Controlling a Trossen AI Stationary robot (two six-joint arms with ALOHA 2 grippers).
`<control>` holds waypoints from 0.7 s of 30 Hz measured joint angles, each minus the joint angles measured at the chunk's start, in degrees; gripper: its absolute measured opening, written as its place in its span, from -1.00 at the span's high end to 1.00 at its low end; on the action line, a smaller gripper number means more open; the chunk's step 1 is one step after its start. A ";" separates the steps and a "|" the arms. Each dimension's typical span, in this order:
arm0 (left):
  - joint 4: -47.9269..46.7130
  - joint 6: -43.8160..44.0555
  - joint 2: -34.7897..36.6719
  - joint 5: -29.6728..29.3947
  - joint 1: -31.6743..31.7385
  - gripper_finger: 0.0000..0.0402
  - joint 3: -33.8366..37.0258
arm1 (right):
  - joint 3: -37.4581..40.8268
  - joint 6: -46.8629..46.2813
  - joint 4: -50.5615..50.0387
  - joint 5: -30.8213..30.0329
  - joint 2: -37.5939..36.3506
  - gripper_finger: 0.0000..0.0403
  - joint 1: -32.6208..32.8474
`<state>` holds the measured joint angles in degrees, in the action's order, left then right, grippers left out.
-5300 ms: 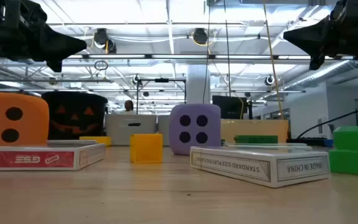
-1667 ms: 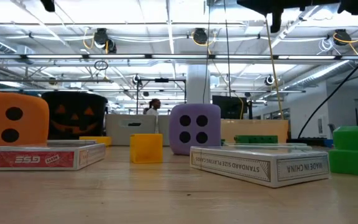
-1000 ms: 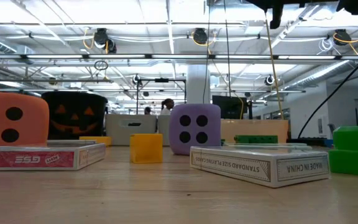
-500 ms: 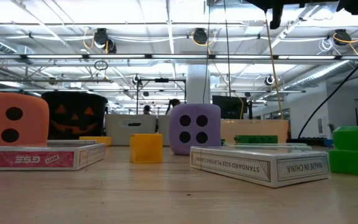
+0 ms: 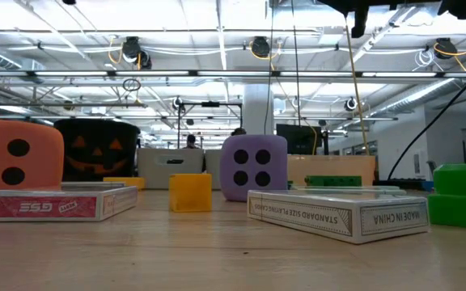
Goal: Pick & Place Toys
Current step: Put the top right blue game piece into the orange bin
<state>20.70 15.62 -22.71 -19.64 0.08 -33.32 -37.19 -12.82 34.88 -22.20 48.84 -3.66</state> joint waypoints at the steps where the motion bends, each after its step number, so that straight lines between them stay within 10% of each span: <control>1: -0.57 0.45 -0.83 -0.38 0.01 0.74 0.00 | -0.01 -0.01 -0.50 0.00 0.00 0.83 0.00; 13: -4.23 8.70 -9.93 -3.39 0.02 -0.06 0.02 | 0.00 -3.01 -11.50 4.74 0.02 0.02 0.00; 21: -9.14 6.65 -16.03 -3.45 0.00 -0.19 -2.84 | -9.81 7.06 -26.53 8.98 1.37 -0.17 0.02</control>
<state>11.56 22.28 -38.74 -23.09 0.08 -36.16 -47.00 -5.76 8.35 -13.22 50.21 -3.64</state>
